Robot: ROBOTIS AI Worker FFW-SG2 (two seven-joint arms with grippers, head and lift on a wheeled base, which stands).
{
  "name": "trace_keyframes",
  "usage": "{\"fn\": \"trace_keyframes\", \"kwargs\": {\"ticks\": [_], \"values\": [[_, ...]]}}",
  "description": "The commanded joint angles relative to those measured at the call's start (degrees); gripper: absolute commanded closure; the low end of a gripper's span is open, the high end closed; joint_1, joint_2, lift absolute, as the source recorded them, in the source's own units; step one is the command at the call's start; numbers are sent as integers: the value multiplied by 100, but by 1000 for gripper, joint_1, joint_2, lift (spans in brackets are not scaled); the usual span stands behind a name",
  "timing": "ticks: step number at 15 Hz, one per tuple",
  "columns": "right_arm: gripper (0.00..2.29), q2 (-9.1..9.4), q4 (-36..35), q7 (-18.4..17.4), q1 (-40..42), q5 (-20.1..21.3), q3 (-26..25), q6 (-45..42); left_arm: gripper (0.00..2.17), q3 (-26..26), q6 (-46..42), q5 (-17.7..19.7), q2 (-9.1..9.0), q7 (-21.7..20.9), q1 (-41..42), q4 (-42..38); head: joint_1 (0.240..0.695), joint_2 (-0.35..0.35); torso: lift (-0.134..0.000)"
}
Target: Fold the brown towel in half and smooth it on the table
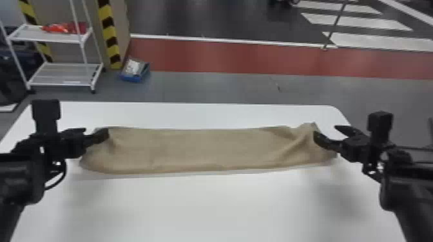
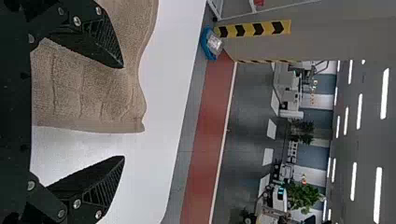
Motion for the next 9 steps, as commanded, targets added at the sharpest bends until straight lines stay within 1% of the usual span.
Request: {"fn": "trace_keyframes", "kwargs": {"ticks": [1, 3, 5, 9], "values": [[218, -9, -4, 1, -33, 6, 80, 0, 417, 0, -145, -98, -7, 55, -9, 80, 695, -140, -120], [218, 0, -4, 1, -103, 15, 247, 17, 417, 0, -180, -125, 2, 134, -9, 141, 695, -130, -120], [218, 0, -4, -26, -138, 50, 379, 17, 535, 9, -374, -134, -16, 213, -9, 220, 695, -121, -120], [218, 0, -4, -52, -200, 68, 493, 17, 535, -9, -444, -134, -34, 204, -9, 247, 695, -103, -120]]}}
